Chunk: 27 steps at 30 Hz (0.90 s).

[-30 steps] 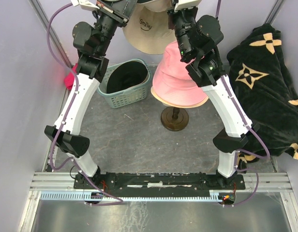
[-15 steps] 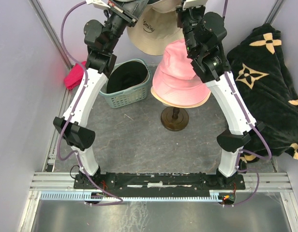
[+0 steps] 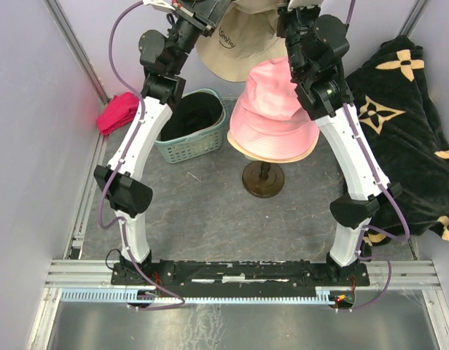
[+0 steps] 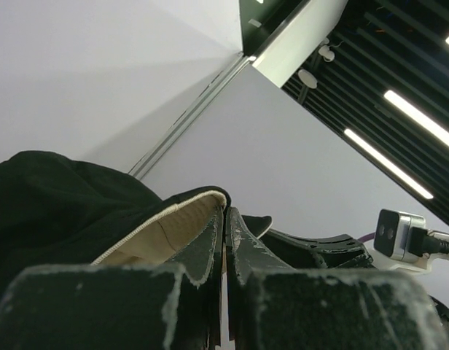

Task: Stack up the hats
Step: Stack the hat on the hat.

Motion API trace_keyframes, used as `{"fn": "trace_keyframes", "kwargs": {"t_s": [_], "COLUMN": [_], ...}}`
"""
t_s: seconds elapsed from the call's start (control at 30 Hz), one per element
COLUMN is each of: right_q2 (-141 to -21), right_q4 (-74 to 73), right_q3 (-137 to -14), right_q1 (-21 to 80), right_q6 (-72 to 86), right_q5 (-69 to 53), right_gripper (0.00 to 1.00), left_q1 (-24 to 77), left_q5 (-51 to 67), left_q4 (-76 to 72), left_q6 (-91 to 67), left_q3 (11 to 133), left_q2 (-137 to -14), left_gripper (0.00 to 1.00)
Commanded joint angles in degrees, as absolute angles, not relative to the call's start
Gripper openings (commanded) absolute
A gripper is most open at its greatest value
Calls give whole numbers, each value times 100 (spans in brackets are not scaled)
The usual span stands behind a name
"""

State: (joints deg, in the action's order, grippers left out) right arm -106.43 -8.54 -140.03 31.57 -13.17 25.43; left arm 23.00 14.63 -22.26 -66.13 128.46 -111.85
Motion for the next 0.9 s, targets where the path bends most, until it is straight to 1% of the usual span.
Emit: {"fn": "trace_keyframes", "kwargs": {"t_s": [0.0, 0.2, 0.37, 0.6, 0.87], "right_q2": [-10532, -10548, -10720, -10633, -10650], "right_q4": [-258, 75, 115, 236, 221], "right_q3": [-14263, -14194, -14402, -14008, -14038], "right_q1": [2954, 2884, 2766, 2549, 2344], "right_q6": [-1181, -1140, -1074, -955, -853], "right_q5": [2599, 2544, 2434, 2482, 2479], "right_gripper": [1, 2, 2, 2, 2], "left_q1": [2234, 2220, 2219, 2222, 2214], "left_q5": [1422, 1266, 1250, 1197, 1166], "left_q4": [-2858, -3324, -3451, -3631, -3824], "left_q6": [-7082, -7261, -7505, -7905, -8221], "left_q3": [13380, 13401, 13697, 13970, 14195], "left_q2": [-11388, -11524, -11824, -12228, -12567], "left_gripper": [3, 3, 3, 3, 3]}}
